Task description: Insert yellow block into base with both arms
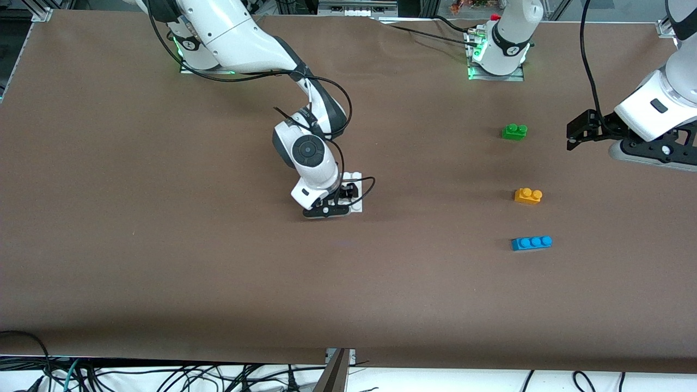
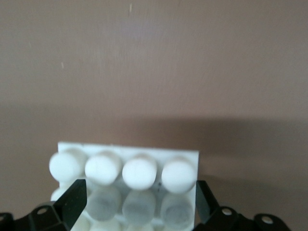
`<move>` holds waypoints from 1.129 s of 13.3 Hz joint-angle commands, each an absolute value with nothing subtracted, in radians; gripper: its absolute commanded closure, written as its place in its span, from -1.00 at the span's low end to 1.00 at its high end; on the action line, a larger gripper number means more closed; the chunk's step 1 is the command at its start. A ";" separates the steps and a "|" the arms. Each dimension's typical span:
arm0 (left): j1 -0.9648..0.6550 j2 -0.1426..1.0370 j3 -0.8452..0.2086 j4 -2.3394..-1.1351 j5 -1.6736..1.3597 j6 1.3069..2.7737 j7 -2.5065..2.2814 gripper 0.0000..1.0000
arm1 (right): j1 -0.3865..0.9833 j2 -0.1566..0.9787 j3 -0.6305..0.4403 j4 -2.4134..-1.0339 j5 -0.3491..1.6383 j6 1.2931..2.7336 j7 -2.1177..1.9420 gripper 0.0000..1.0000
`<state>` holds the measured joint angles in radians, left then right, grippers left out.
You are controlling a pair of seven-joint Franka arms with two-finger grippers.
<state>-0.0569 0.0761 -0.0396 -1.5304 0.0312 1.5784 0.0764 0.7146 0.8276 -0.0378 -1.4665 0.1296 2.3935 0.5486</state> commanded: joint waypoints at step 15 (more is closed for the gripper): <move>-0.057 0.080 -0.046 -1.513 0.017 1.571 0.077 -1.00 | 0.540 0.615 -0.291 -1.221 0.132 1.872 0.233 -1.00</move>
<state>-0.0580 0.0761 -0.0439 -1.5303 0.0312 1.5784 0.0764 0.5371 0.6576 -0.2518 -1.2141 0.1289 1.9256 0.2694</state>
